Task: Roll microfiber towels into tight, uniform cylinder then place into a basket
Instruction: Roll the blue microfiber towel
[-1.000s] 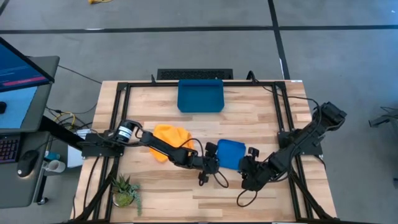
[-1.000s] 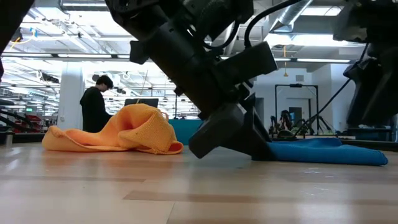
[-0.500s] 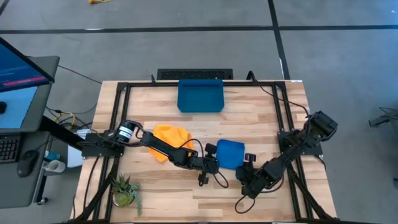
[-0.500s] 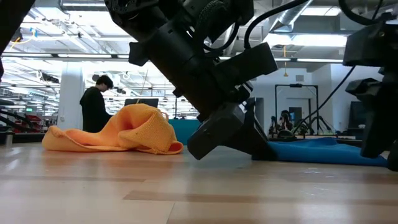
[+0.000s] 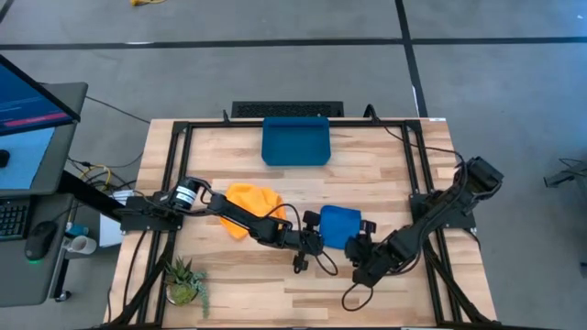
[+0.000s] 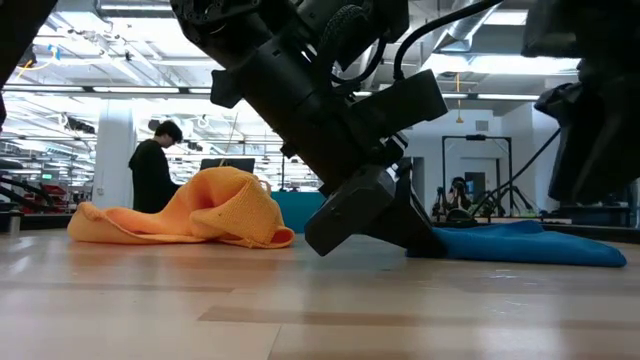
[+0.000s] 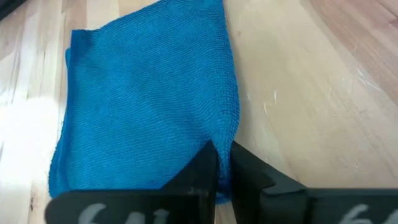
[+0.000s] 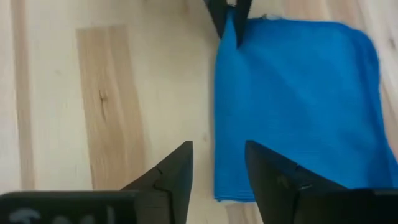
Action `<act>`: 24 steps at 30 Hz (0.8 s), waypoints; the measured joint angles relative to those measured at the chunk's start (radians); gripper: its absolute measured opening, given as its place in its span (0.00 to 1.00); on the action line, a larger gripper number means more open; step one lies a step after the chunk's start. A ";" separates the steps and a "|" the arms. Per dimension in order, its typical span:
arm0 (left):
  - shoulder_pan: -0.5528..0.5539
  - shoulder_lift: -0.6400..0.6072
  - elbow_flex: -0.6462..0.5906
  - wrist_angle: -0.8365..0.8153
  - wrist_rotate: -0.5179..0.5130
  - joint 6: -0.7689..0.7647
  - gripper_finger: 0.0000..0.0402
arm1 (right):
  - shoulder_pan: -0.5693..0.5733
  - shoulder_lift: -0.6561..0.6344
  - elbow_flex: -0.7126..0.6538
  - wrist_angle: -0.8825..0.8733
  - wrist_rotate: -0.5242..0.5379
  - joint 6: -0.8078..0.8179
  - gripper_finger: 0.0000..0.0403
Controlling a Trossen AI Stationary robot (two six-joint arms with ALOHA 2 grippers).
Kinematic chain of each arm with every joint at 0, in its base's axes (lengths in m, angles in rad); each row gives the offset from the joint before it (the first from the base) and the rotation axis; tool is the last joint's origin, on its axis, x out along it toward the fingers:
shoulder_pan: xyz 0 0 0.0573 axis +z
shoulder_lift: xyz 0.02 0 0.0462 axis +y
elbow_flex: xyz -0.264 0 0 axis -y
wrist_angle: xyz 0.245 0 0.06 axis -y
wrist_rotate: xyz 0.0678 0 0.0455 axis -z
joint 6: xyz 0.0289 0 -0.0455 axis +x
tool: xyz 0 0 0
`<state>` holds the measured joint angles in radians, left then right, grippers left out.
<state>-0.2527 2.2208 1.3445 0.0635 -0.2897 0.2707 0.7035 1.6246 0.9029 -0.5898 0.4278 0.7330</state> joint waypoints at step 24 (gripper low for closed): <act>0.009 -0.056 -0.003 -0.075 0.160 -0.130 0.05 | -0.026 0.136 -0.001 -0.012 -0.054 0.026 0.10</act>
<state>-0.2436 2.1650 1.3418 -0.0110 -0.1298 0.1411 0.6777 1.7601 0.9020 -0.6022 0.3736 0.7585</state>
